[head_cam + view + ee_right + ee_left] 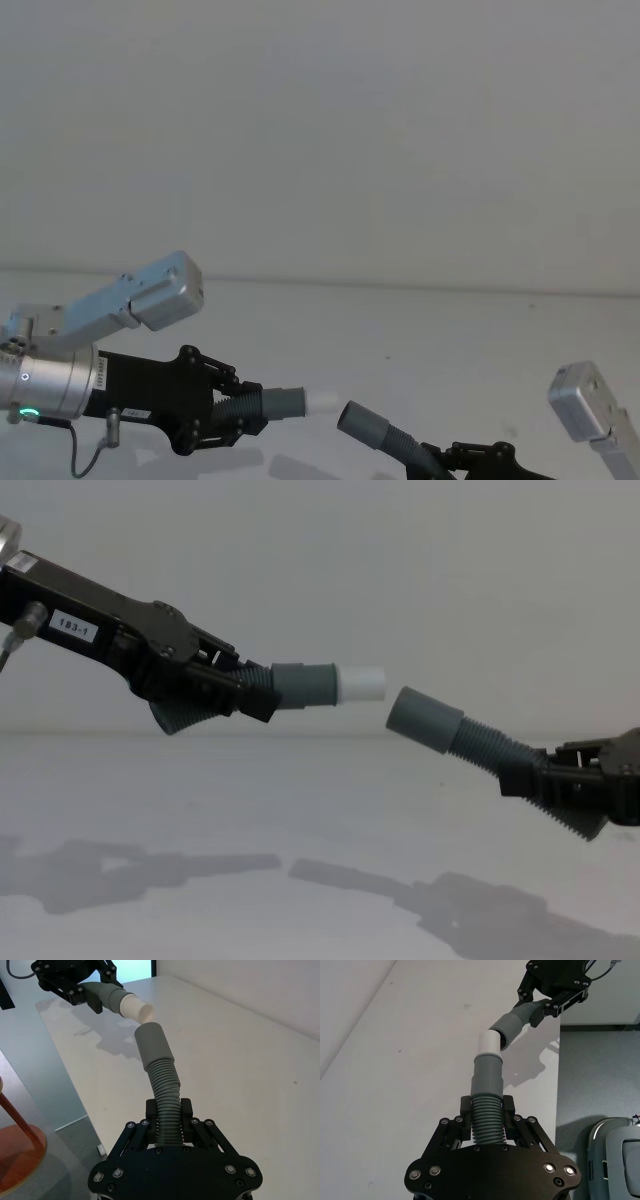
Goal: Use both hands to pick up one end of the pipe from the table, align the ends, and insert them.
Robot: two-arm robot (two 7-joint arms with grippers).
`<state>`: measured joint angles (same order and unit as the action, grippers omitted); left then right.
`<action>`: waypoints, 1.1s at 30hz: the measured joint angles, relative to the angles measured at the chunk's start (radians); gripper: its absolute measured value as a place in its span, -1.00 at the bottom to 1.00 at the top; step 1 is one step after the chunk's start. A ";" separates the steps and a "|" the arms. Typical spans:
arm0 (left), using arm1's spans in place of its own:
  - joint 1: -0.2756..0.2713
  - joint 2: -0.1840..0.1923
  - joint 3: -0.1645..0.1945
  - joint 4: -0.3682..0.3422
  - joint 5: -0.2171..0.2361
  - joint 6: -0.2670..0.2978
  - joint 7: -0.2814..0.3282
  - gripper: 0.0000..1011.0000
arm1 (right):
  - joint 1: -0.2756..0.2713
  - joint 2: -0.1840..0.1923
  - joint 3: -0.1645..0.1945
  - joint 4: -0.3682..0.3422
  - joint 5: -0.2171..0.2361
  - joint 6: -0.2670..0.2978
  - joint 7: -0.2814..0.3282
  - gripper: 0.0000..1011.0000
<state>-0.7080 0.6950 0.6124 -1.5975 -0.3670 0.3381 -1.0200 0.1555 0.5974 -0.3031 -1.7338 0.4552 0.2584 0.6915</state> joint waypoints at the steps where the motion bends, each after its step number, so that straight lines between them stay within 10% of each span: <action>1: -0.001 0.000 0.001 0.001 -0.001 0.000 0.000 -0.35 | 0.002 0.000 -0.001 0.001 0.001 0.000 -0.001 -0.50; 33: -0.038 -0.010 0.029 0.058 -0.008 -0.041 0.009 -0.35 | 0.017 0.041 -0.005 -0.023 0.048 -0.013 0.024 -0.50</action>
<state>-0.7457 0.6854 0.6409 -1.5397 -0.3751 0.2971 -1.0114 0.1728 0.6380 -0.3084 -1.7570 0.5029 0.2458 0.7150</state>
